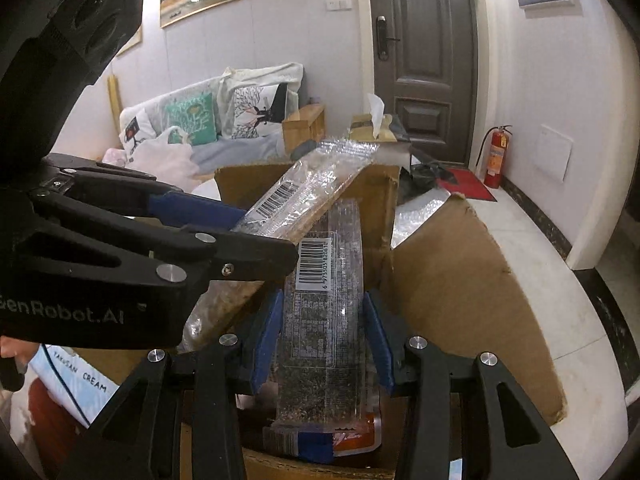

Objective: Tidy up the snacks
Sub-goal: 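Lift both packs over the box and open both grippers, then move both grippers back over the blue wrapped pack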

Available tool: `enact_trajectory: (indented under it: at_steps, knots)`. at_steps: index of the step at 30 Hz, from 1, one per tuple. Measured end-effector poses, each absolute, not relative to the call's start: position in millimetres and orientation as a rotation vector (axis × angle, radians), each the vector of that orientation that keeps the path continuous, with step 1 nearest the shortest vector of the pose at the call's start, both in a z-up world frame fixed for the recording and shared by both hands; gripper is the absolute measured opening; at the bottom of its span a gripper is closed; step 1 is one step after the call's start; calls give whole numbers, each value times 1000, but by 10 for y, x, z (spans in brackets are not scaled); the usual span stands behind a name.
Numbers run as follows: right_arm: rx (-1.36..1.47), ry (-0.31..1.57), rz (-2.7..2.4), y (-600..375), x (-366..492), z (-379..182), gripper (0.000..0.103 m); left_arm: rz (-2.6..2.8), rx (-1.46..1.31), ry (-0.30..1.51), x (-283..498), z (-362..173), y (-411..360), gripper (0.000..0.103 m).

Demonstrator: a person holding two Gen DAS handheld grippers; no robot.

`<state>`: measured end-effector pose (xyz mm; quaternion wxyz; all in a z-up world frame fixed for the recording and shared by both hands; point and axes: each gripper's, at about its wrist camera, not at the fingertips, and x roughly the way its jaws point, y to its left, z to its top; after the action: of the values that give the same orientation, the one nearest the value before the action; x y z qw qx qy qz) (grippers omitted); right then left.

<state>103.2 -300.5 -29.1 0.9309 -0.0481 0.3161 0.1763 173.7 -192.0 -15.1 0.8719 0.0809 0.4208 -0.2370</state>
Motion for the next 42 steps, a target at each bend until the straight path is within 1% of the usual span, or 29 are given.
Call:
enact_trajectory:
  at_steps: [3,5,9,11,18,20,22,25,29,33,35,37,38,39,40,41,42]
  knots:
    - [-112,650,346,-2990,1014,-284,38,-499,161,874,1724,-123,-1858,43]
    - [-116,640,332,-2992,978,-247,38,-505,141,862,1684,-72,-1793,50]
    - [-113,614,320,-2981,870,-124,39,-511,115,826,1549,67,-1614,53]
    - [-116,602,325,-2931,792,-51,39,-506,98,799,1464,140,-1478,64]
    - [-140,556,417,-2464,518,201,40,-430,48,719,1081,351,-752,67]
    - [-143,540,464,-2266,425,269,40,-389,35,702,966,364,-477,72]
    - [-151,536,503,-2087,355,298,41,-355,18,692,874,347,-226,73]
    - [-187,541,565,-1717,261,296,42,-305,-15,685,747,277,157,82]
    - [-250,578,638,-1214,185,162,42,-254,-56,699,606,58,585,82]
    - [-303,652,681,-768,178,-111,43,-230,-96,728,550,-253,898,82]
    - [-323,683,685,-635,203,-268,46,-229,-114,743,551,-422,999,83]
    - [-336,715,668,-525,296,-439,52,-234,-138,764,579,-595,1075,83]
    - [-339,728,647,-484,357,-523,54,-237,-151,773,616,-674,1083,83]
    - [-343,737,610,-465,441,-621,60,-240,-166,781,628,-750,1108,82]
    - [-346,739,579,-471,519,-691,70,-242,-186,794,657,-850,1140,82]
    - [-348,738,542,-502,620,-754,76,-242,-198,805,685,-917,1154,82]
    - [-347,734,496,-527,728,-830,86,-242,-204,814,725,-961,1142,82]
